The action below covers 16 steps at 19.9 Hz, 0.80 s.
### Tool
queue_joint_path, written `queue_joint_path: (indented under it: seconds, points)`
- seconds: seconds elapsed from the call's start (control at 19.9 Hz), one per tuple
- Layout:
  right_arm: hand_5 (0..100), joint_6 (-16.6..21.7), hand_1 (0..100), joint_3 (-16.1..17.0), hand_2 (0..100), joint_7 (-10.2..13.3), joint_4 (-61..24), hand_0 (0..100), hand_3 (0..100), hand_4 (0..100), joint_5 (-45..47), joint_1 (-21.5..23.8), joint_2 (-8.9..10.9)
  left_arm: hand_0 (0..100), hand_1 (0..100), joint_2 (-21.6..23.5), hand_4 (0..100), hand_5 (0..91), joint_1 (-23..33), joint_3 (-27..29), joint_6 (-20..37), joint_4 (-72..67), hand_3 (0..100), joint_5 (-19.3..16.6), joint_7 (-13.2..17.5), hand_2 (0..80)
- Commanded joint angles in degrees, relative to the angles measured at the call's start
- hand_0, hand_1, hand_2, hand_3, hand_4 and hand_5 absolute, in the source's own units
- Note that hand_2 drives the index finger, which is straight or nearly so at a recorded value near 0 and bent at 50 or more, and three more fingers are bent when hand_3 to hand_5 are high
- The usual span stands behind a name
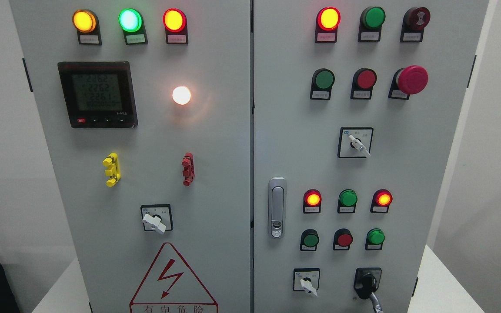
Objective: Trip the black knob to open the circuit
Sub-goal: 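Twist the black rotary knob with the right hand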
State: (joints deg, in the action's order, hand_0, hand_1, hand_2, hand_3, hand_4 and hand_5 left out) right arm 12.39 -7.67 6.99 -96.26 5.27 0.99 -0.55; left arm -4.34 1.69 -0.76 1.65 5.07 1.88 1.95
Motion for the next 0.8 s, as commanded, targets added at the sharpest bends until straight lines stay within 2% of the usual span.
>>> queue_joint_path:
  seconds: [0.0, 0.75]
  points:
    - [94, 1.1, 75, -2.6, 0, -1.9, -3.8, 57, 100, 100, -0.3, -1.6, 0.02, 12, 39, -0.1, 0, 0.0, -0.1, 0.1, -0.1, -0.1, 0, 0.1, 0.0, 0.0]
    - [94, 1.1, 75, -3.1, 0, -1.7, -3.8, 57, 100, 100, -0.3, -2.3, -0.07, 12, 39, -0.1, 0, 0.0, 0.0, 0.1, -0.1, -0.1, 0, 0.1, 0.0, 0.0]
